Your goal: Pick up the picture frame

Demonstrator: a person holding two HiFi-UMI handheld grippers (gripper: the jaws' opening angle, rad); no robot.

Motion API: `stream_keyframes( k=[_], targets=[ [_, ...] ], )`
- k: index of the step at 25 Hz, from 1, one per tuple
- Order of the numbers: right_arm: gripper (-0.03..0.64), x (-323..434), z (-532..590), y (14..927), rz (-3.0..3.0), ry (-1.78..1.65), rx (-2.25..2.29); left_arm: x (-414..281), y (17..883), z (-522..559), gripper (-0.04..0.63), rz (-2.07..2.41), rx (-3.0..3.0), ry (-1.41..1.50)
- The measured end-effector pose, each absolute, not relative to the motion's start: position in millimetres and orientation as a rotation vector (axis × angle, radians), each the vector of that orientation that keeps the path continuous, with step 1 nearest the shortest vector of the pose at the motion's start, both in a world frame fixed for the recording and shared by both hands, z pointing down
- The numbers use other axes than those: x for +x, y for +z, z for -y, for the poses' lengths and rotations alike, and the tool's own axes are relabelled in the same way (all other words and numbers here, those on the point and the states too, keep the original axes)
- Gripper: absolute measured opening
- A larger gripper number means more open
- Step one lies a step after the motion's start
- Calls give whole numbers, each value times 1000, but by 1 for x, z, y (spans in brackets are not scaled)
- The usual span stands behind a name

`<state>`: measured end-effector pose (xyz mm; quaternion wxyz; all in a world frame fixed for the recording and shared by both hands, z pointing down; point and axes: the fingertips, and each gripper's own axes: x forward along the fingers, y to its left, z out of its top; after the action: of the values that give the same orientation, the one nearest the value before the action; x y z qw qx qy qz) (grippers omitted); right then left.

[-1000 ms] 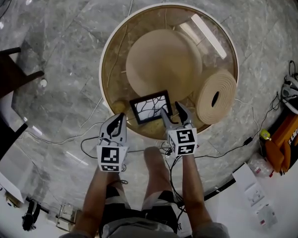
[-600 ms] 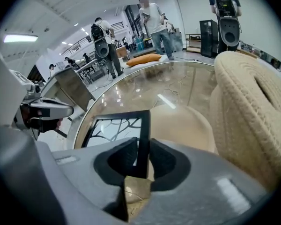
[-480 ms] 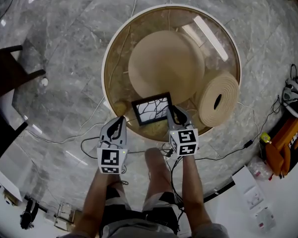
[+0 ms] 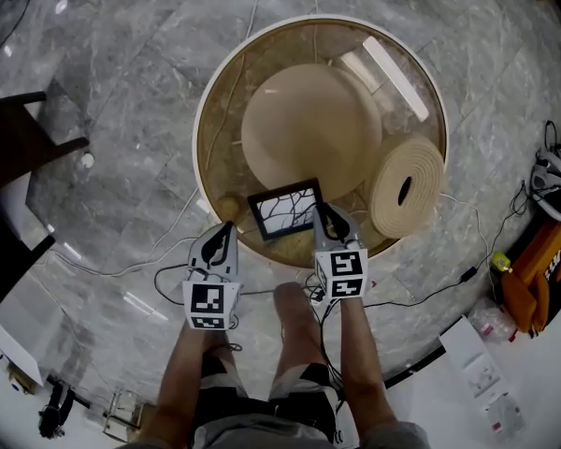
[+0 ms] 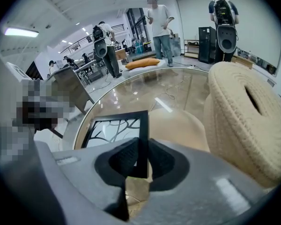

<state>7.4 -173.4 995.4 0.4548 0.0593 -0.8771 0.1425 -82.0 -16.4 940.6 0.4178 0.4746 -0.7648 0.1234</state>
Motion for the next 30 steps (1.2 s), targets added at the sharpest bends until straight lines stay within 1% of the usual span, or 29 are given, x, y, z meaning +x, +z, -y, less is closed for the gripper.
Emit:
stream_keyframes(
  k=[6, 11, 30],
  targets=[
    [61, 6, 179, 959, 2207, 399, 199, -94, 902, 25, 17, 1964, 1221, 313],
    [61, -1, 189, 906, 2251, 391, 244, -110, 852, 35, 17, 2013, 1258, 321],
    [63, -34, 248, 631, 2514, 320, 454, -161, 596, 104, 17, 2199, 1485, 352]
  ],
)
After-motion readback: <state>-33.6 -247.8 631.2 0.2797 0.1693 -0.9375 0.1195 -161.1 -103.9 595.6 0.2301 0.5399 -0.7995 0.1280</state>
